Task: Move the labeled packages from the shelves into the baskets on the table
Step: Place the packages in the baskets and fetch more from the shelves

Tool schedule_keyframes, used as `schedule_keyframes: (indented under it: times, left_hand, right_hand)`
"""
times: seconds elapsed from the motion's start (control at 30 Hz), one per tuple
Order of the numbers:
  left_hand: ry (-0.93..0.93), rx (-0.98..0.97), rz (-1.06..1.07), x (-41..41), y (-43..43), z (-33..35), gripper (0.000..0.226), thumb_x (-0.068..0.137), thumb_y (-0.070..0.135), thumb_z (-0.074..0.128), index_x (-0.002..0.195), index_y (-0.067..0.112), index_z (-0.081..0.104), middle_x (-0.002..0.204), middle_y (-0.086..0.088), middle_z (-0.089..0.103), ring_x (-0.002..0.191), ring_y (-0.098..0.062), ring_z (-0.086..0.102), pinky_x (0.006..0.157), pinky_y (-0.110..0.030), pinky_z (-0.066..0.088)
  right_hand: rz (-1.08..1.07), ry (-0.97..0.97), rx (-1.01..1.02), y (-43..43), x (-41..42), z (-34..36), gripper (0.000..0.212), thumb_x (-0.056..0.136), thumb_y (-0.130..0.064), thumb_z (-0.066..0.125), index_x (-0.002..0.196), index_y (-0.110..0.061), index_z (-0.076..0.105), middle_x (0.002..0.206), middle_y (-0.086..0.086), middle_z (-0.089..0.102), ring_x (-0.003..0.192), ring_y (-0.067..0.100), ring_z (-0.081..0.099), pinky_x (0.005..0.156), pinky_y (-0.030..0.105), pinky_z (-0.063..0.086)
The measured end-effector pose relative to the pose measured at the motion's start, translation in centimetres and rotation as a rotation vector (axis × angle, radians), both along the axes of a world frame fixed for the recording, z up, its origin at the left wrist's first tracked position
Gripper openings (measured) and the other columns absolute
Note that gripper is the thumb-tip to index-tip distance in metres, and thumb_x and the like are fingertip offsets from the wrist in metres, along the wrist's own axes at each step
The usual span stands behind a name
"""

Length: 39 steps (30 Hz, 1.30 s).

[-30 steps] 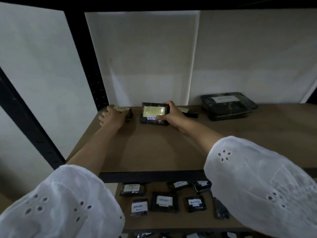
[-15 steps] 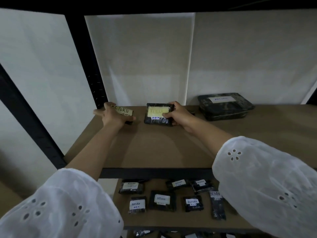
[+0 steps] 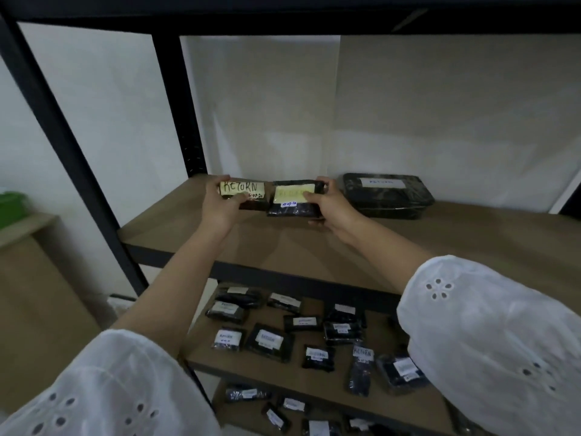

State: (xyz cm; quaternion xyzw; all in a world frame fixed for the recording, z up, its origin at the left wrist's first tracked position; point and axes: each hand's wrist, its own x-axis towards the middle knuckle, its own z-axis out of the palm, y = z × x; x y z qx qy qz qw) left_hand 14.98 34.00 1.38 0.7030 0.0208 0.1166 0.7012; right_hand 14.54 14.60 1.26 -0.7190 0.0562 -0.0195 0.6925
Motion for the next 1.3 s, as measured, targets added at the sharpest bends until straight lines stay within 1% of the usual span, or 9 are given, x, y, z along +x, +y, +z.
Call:
schedule_keyframes:
  times: [0.1, 0.23, 0.33, 0.47, 0.7, 0.83, 0.93, 1.13, 1.3]
  left_hand:
    - [0.056, -0.1, -0.052, -3.6, -1.9, -0.5, 0.048, 0.089, 0.0, 0.058, 0.133, 0.015, 0.043, 0.124, -0.013, 0.053, 0.106, -0.023, 0.059, 0.095, -0.037, 0.05]
    - [0.13, -0.261, -0.114, -8.5, -4.7, -0.4, 0.042, 0.09, 0.002, 0.058, 0.128, 0.018, 0.049, 0.122, -0.013, 0.052, 0.106, -0.025, 0.06, 0.085, -0.034, 0.056]
    - [0.138, -0.267, -0.186, -12.5, -7.3, -0.3, 0.038, 0.089, 0.004, 0.059, 0.122, 0.022, 0.052, 0.122, -0.012, 0.054, 0.105, -0.023, 0.061, 0.082, -0.031, 0.057]
    - [0.132, -0.268, -0.268, -18.0, -11.3, -0.3, 0.033, 0.088, 0.004, 0.06, 0.115, 0.022, 0.053, 0.126, -0.013, 0.053, 0.104, -0.021, 0.062, 0.08, -0.029, 0.057]
    - [0.215, -0.272, -0.341, -26.8, -19.7, -1.6, 0.027, 0.086, 0.006, 0.063, 0.104, 0.025, 0.057, 0.125, -0.012, 0.053, 0.104, -0.021, 0.061, 0.073, -0.024, 0.057]
    - [0.254, -0.295, -0.406, -31.1, -26.3, -2.0, 0.029, 0.087, 0.005, 0.063, 0.109, 0.022, 0.056, 0.115, -0.009, 0.057, 0.098, -0.017, 0.062, 0.07, -0.022, 0.057]
    - [0.272, -0.318, -0.464, -34.5, -32.6, -2.6, 0.029, 0.087, 0.004, 0.062, 0.11, 0.02, 0.054, 0.11, -0.009, 0.058, 0.096, -0.017, 0.062, 0.069, -0.022, 0.057]
    - [0.287, -0.343, -0.547, -40.6, -46.0, -4.1, 0.029, 0.087, 0.004, 0.061, 0.11, 0.02, 0.053, 0.116, -0.01, 0.058, 0.102, -0.019, 0.063, 0.085, -0.031, 0.055]
    - [0.314, -0.355, -0.575, -44.1, -56.2, -5.0, 0.032, 0.087, 0.002, 0.061, 0.115, 0.015, 0.052, 0.112, -0.01, 0.061, 0.098, -0.018, 0.064, 0.079, -0.028, 0.056]
  right_hand:
    - [-0.026, -0.051, -0.027, -2.3, -3.6, -0.6, 0.05, 0.097, -0.019, 0.051, 0.141, -0.029, 0.027, 0.125, 0.004, 0.053, 0.087, 0.013, 0.062, 0.045, 0.015, 0.048]
    - [-0.043, -0.08, 0.003, -5.7, -8.9, -1.4, 0.043, 0.099, -0.019, 0.045, 0.14, -0.028, 0.031, 0.104, -0.005, 0.057, 0.082, 0.011, 0.06, 0.044, 0.012, 0.046]
    - [-0.088, -0.123, 0.014, -8.4, -12.9, -1.5, 0.038, 0.101, -0.02, 0.042, 0.138, -0.026, 0.035, 0.109, -0.002, 0.056, 0.084, 0.01, 0.058, 0.048, 0.013, 0.046]
    - [-0.168, -0.191, 0.031, -12.3, -19.4, -1.9, 0.028, 0.102, -0.023, 0.04, 0.129, -0.03, 0.041, 0.105, -0.01, 0.057, 0.089, 0.006, 0.058, 0.063, 0.018, 0.05]
    - [-0.316, -0.182, 0.035, -20.4, -29.9, -3.3, 0.02, 0.101, -0.021, 0.041, 0.118, -0.031, 0.046, 0.101, -0.01, 0.06, 0.083, 0.006, 0.057, 0.06, 0.022, 0.046]
    - [-0.398, -0.149, 0.046, -27.1, -34.9, -4.4, 0.02, 0.1, -0.023, 0.042, 0.114, -0.035, 0.05, 0.099, -0.01, 0.061, 0.089, 0.01, 0.06, 0.069, 0.027, 0.05]
    - [-0.483, -0.155, 0.097, -33.1, -38.4, -5.0, 0.02, 0.099, -0.019, 0.044, 0.114, -0.029, 0.053, 0.094, -0.007, 0.062, 0.079, 0.005, 0.061, 0.056, 0.018, 0.05]
    - [-0.537, -0.178, 0.123, -46.7, -44.9, -5.7, 0.018, 0.097, -0.013, 0.045, 0.105, -0.023, 0.056, 0.088, -0.005, 0.061, 0.07, 0.001, 0.062, 0.054, 0.015, 0.05]
    - [-0.551, -0.147, 0.067, -57.2, -49.1, -5.9, 0.022, 0.097, -0.013, 0.044, 0.113, -0.019, 0.056, 0.094, -0.002, 0.061, 0.074, 0.001, 0.06, 0.055, 0.013, 0.048]
